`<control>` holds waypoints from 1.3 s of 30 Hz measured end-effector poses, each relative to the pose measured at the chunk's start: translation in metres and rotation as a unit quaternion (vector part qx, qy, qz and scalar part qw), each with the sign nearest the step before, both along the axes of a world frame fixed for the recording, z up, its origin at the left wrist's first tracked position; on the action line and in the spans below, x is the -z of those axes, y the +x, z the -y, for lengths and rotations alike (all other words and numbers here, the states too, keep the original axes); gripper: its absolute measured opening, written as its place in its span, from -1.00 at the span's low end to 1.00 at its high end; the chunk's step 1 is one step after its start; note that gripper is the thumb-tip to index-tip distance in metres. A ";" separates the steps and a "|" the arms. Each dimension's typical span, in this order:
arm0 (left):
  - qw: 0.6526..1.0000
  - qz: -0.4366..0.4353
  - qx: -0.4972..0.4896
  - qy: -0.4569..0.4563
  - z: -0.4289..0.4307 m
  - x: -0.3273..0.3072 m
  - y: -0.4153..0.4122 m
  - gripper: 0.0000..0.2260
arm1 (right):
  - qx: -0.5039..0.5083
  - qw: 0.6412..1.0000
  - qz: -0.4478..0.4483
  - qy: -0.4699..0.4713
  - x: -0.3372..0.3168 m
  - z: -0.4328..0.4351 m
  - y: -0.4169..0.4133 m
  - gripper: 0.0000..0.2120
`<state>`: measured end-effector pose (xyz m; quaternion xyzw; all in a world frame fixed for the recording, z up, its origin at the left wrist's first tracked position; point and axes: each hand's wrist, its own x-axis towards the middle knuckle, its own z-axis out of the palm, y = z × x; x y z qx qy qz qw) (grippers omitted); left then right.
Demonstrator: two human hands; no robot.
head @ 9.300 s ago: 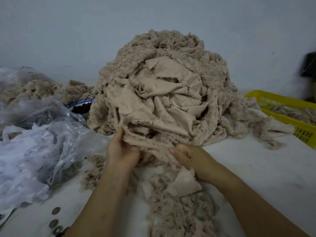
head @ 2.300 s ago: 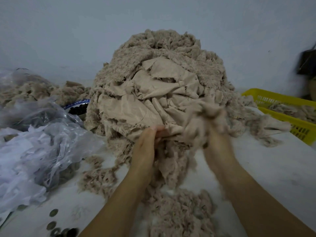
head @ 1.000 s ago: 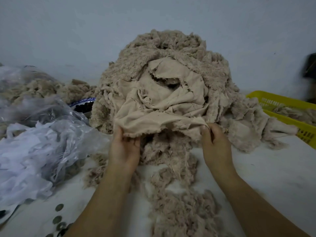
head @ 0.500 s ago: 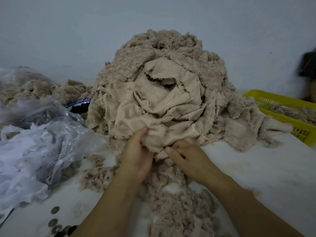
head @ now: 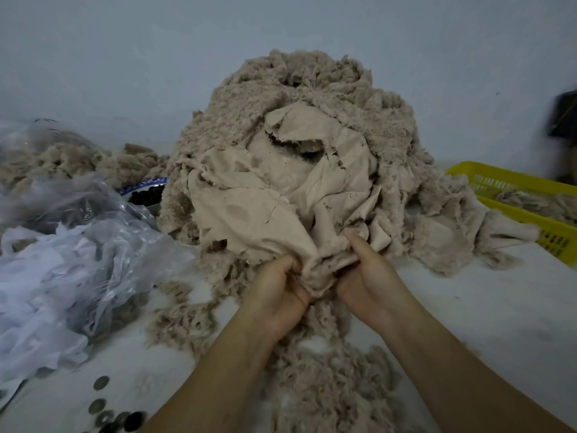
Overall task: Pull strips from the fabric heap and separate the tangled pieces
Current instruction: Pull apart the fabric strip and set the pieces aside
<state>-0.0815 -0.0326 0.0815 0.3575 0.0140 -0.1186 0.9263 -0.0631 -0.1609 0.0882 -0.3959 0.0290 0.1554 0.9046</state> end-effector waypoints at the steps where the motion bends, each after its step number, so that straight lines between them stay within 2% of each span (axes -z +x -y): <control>1: 1.000 -0.002 0.006 0.014 0.001 -0.001 -0.001 -0.76 | -0.001 1.000 -0.015 -0.002 -0.001 0.000 0.000 -0.63; 4: 0.999 0.004 0.020 0.036 -0.001 -0.002 -0.002 -0.75 | 0.041 0.997 -0.062 0.020 0.001 0.006 0.007 -0.77; 7: 0.999 0.032 0.027 0.010 -0.006 -0.003 -0.004 -0.64 | 0.118 0.983 -0.118 0.077 0.006 0.019 0.015 -0.89; 9: 0.998 0.057 0.010 -0.008 -0.010 -0.005 -0.005 -0.66 | 0.134 0.977 -0.132 0.100 0.010 0.020 0.017 -0.92; 12: 0.997 0.047 -0.057 -0.035 -0.016 -0.008 -0.003 -0.75 | 0.148 0.975 -0.139 0.090 0.015 0.017 0.018 -0.84; 14: 0.992 0.015 -0.097 -0.080 -0.025 -0.011 0.001 -0.92 | 0.178 0.970 -0.143 0.089 0.015 0.021 0.021 -0.79; 16: 0.987 0.017 -0.116 -0.115 -0.033 -0.010 0.004 -0.87 | 0.218 0.960 -0.144 0.100 0.013 0.029 0.024 -0.80; 18: 0.987 0.029 -0.103 -0.122 -0.035 -0.011 0.006 -0.76 | 0.190 0.972 -0.116 0.074 0.010 0.031 0.023 -0.83; 21: 0.993 0.036 -0.073 -0.087 -0.032 -0.010 0.006 -0.57 | 0.029 0.997 -0.035 -0.060 0.010 0.022 0.012 -0.61; 22: 0.994 0.030 -0.080 -0.062 -0.030 -0.009 0.007 -0.55 | 0.000 0.989 -0.009 -0.146 0.009 0.016 0.007 -0.53; 23: 0.994 0.018 -0.099 -0.039 -0.029 -0.007 0.009 -0.52 | -0.009 0.966 0.022 -0.258 0.009 0.012 0.004 -0.48; 25: 0.989 0.008 -0.144 -0.009 -0.027 -0.005 0.011 -0.46 | 0.049 0.883 0.084 -0.459 0.009 0.009 0.000 -0.41; 26: 0.987 0.017 -0.159 0.007 -0.026 -0.004 0.011 -0.49 | 0.106 0.847 0.113 -0.508 0.010 0.012 0.001 -0.40; 27: 0.986 0.033 -0.163 0.029 -0.024 -0.003 0.010 -0.54 | 0.166 0.828 0.142 -0.517 0.011 0.016 0.002 -0.42; 29: 0.983 0.061 -0.150 0.087 -0.019 0.000 0.006 -0.60 | 0.262 0.824 0.205 -0.459 0.011 0.020 0.001 -0.49; 32: 0.978 0.082 -0.117 0.149 -0.009 0.005 0.000 -0.62 | 0.287 0.794 0.302 -0.442 0.008 0.013 -0.001 -0.61; 33: 0.977 0.086 -0.108 0.160 -0.007 0.007 -0.001 -0.63 | 0.256 0.803 0.302 -0.445 0.008 0.008 -0.001 -0.66; 34: 0.977 0.092 -0.100 0.166 -0.005 0.008 -0.002 -0.64 | 0.201 0.828 0.281 -0.441 0.007 0.003 -0.001 -0.68; 36: 0.974 0.099 -0.091 0.180 -0.006 0.010 -0.002 -0.68 | 0.075 0.871 0.241 -0.422 0.010 -0.005 -0.004 -0.59; 39: 0.971 0.067 -0.096 0.208 -0.006 0.009 -0.003 -0.65 | 0.054 0.883 0.226 -0.407 0.015 -0.009 -0.004 -0.61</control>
